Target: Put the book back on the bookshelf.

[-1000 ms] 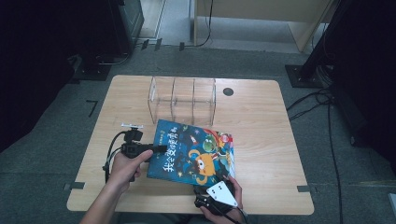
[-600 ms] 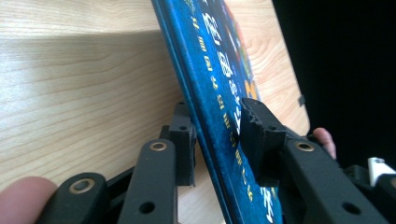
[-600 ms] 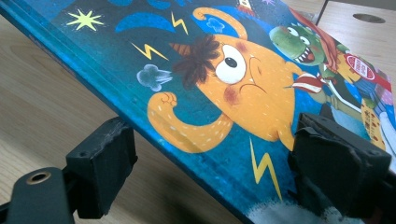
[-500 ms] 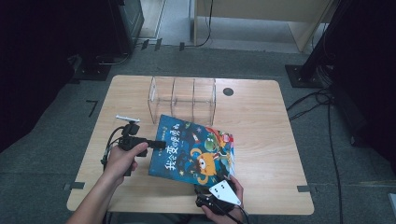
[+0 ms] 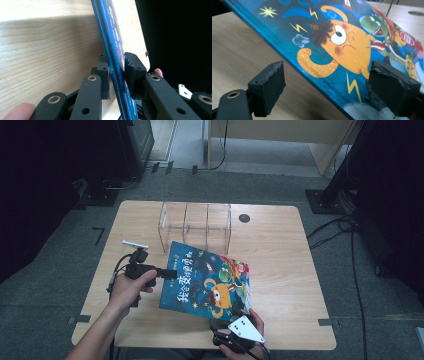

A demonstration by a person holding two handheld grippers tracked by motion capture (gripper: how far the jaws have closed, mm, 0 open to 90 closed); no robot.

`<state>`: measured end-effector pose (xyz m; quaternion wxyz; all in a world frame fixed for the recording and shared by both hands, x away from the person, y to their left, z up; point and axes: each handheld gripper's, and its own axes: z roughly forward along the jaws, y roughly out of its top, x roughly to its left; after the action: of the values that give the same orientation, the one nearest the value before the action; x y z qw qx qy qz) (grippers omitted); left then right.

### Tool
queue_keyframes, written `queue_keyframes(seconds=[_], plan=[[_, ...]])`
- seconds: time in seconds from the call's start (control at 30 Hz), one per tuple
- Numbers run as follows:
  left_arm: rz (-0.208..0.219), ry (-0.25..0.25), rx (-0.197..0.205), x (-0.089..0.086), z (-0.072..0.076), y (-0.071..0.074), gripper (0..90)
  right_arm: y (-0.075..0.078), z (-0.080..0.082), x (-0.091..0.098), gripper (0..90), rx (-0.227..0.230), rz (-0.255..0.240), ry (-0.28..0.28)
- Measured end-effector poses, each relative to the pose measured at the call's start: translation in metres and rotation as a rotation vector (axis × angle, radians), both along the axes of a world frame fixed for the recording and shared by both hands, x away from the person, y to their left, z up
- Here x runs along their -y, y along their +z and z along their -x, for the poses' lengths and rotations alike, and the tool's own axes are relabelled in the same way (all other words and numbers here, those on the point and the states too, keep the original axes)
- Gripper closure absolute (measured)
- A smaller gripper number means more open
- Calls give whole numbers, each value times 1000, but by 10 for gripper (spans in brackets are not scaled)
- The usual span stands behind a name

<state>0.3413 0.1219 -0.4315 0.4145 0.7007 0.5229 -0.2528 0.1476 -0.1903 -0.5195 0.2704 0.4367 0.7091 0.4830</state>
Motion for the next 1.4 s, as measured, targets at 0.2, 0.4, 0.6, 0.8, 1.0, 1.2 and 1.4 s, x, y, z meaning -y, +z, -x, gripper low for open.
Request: queue_keyframes(seconds=[0.2,0.4,0.6,0.8,1.0,1.2,1.4], plan=[[-9,1,-2,-1,0,2,762,11,3,12,135,32,2,19],[-15,-2,11,-2,0,7,764,22,-2,27,135,42,-4,15],[-23,-5,24,-2,2,14,766,31,-10,42,135,55,-16,-19],[-39,-7,29,-5,2,21,768,36,-16,56,135,57,-26,-58],[-45,-6,23,-9,0,27,775,38,-23,73,135,60,-7,-105],[-51,-3,11,-17,-3,33,785,34,-35,97,130,34,11,-169],[-57,5,-1,-25,-7,42,795,27,-52,131,125,-15,50,-266]])
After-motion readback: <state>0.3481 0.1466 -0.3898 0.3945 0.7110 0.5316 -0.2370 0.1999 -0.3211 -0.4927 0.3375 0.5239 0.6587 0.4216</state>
